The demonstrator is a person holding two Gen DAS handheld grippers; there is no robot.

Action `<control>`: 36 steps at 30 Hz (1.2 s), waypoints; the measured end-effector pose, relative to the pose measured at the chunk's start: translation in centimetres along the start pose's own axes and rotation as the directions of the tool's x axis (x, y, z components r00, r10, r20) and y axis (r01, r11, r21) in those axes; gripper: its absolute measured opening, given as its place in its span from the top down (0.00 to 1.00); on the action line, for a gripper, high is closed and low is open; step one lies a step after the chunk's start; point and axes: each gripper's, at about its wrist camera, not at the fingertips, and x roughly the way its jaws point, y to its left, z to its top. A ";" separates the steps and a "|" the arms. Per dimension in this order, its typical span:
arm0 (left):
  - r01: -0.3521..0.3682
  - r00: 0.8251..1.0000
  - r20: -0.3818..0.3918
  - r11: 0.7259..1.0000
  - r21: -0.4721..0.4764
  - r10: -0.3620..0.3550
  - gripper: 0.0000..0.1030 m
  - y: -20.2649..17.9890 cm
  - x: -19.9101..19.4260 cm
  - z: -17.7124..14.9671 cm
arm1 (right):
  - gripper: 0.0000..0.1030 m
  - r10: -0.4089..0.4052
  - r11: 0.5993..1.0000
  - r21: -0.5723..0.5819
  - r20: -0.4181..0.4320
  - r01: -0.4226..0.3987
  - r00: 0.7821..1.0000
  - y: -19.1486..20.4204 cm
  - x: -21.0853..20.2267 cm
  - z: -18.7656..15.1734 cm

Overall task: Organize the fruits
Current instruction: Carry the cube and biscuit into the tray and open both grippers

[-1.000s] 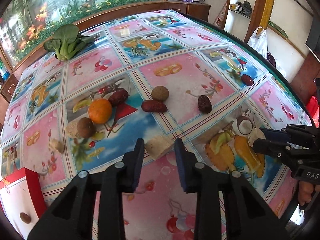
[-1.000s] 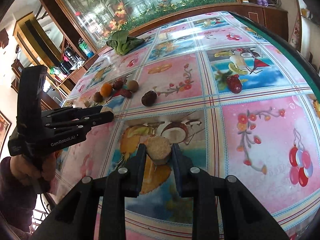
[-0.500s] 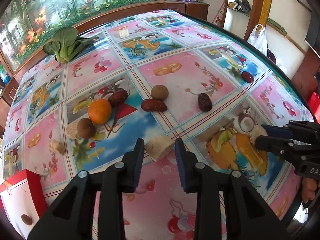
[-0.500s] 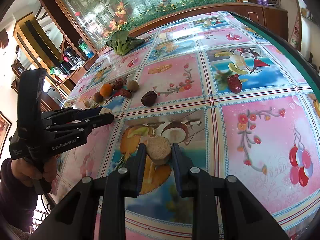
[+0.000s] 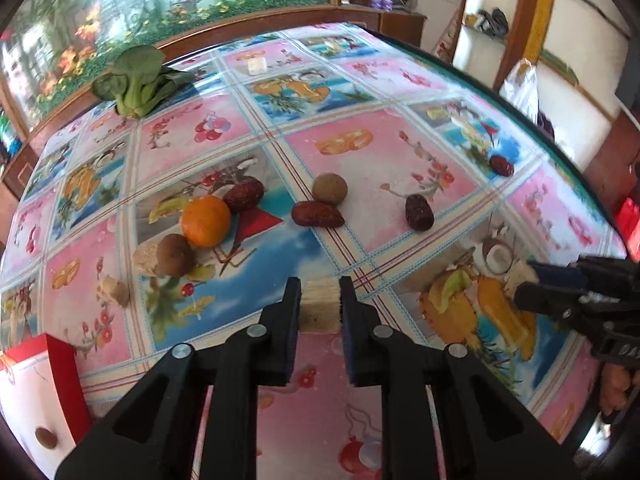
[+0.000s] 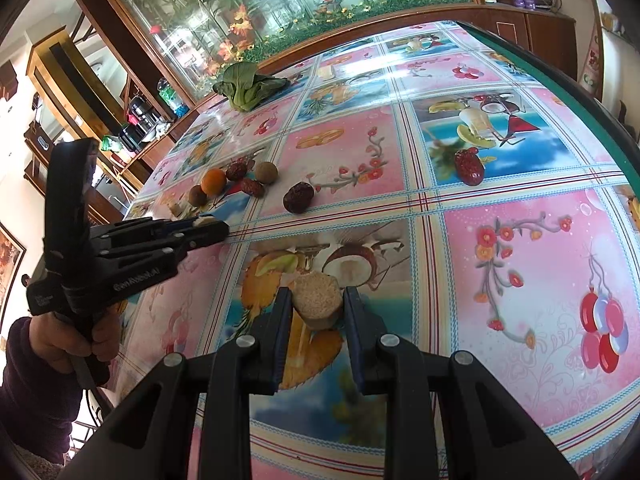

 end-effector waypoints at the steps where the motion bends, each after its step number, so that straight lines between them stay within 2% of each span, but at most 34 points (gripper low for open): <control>1: 0.006 1.000 0.011 1.000 -0.011 -0.006 0.81 0.2 -0.5 0.0 | 0.76 -0.009 1.000 -0.006 0.001 0.009 1.000 0.1 0.0 0.0; 6: 0.004 0.998 0.063 0.998 -0.067 0.000 0.81 1.1 -3.8 -0.9 | 0.76 -0.037 0.999 -0.012 0.005 0.037 0.999 0.7 0.1 0.0; 8: -0.016 0.996 0.089 0.996 -0.092 0.025 0.81 1.6 -5.7 -1.7 | 0.76 -0.015 1.000 0.003 0.008 0.015 1.000 0.9 0.0 0.2; 15: -0.071 0.983 0.155 0.979 -0.192 0.102 0.81 4.7 -12.3 -5.5 | 0.76 0.022 0.998 -0.057 0.015 -0.021 1.000 4.4 0.0 1.2; 21: -0.144 0.967 0.167 0.956 -0.254 0.190 0.80 7.7 -15.5 -9.1 | 0.77 0.067 0.985 -0.162 -0.006 -0.067 0.998 10.1 1.6 2.1; 25: -0.190 0.957 0.148 0.922 -0.338 0.251 0.80 10.9 -17.1 -11.9 | 0.77 0.123 0.957 -0.262 -0.033 -0.127 0.992 15.9 3.3 2.4; 30: -0.266 0.934 0.108 0.862 -0.432 0.342 0.80 14.8 -19.1 -15.2 | 0.77 0.198 0.905 -0.367 -0.084 -0.215 0.977 23.0 5.6 2.1; 34: -0.293 0.930 0.070 0.844 -0.449 0.360 0.80 16.2 -18.9 -16.6 | 0.77 0.239 0.863 -0.420 -0.150 -0.280 0.959 28.6 8.3 1.1; 36: -0.294 0.933 0.058 0.845 -0.446 0.356 0.80 16.5 -18.5 -17.1 | 0.77 0.237 0.855 -0.428 -0.184 -0.295 0.954 30.2 9.7 0.5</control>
